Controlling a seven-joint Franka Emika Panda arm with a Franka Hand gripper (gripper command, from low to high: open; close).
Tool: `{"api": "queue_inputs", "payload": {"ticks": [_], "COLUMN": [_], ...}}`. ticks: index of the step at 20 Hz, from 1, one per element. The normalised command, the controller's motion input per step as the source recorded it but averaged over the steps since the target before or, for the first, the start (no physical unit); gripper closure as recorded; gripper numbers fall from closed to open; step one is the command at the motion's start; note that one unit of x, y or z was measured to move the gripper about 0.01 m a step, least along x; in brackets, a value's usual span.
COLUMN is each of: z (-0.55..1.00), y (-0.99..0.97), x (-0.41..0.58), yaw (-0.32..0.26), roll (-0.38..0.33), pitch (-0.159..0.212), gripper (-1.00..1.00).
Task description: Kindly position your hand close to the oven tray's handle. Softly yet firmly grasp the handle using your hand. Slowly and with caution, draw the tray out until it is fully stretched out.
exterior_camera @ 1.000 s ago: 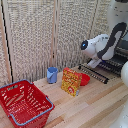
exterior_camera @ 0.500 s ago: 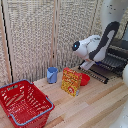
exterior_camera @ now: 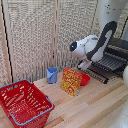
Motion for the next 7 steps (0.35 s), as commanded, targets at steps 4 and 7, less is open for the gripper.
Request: {"api": "queue_inputs", "payload": {"ticks": [4, 7], "z": [0.65, 0.43], "y": [0.01, 0.04], "x": [0.016, -0.018], "yaw": [-0.067, -0.14], "roll": [0.083, 0.143], "pitch": [0.045, 0.075], "gripper": [-1.0, -1.0]}}
